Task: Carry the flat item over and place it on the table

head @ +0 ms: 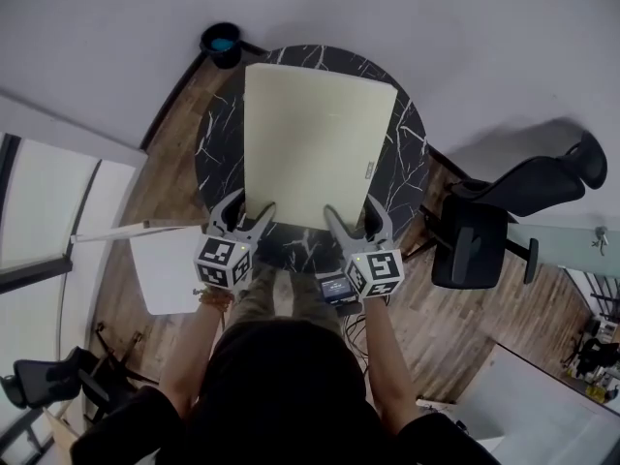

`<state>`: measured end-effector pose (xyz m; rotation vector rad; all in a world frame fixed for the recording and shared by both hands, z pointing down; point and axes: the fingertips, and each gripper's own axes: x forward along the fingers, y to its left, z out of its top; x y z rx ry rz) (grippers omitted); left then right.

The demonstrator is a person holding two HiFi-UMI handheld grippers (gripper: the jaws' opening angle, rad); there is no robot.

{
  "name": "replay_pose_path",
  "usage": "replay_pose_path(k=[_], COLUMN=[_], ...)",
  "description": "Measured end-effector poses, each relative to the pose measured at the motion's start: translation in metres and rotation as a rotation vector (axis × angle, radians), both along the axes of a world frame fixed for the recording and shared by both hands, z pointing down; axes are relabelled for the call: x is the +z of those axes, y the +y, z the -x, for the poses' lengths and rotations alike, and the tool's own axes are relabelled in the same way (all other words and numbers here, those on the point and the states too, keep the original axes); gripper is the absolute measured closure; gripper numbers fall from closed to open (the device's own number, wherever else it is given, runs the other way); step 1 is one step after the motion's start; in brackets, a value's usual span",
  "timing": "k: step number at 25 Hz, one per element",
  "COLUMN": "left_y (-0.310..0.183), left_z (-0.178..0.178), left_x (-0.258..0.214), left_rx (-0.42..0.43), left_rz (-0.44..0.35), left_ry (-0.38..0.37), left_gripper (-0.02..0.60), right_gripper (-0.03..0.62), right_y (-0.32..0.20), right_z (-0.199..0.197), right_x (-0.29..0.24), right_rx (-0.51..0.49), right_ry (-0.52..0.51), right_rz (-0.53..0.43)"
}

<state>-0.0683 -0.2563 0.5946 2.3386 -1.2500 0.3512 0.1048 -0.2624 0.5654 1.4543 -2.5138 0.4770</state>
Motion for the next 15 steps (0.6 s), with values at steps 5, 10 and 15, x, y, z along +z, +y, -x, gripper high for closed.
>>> replay_pose_path(k=[5, 10, 15], left_y=[-0.002, -0.002, 0.005], left_z=[-0.002, -0.003, -0.004], left_x=[0.016, 0.050, 0.079], left_rx=[0.010, 0.003, -0.007], left_rz=[0.017, 0.052, 0.112], left_ry=[-0.014, -0.019, -0.009], left_gripper=[0.308, 0.308, 0.307], right_gripper=[0.250, 0.251, 0.250], right_y=[-0.001, 0.000, 0.004], right_z=[-0.004, -0.005, -0.006], right_x=[0.026, 0.059, 0.092], right_rx=[0.007, 0.008, 0.004], right_ry=[-0.039, -0.019, -0.033], right_rz=[0.071, 0.124, 0.206])
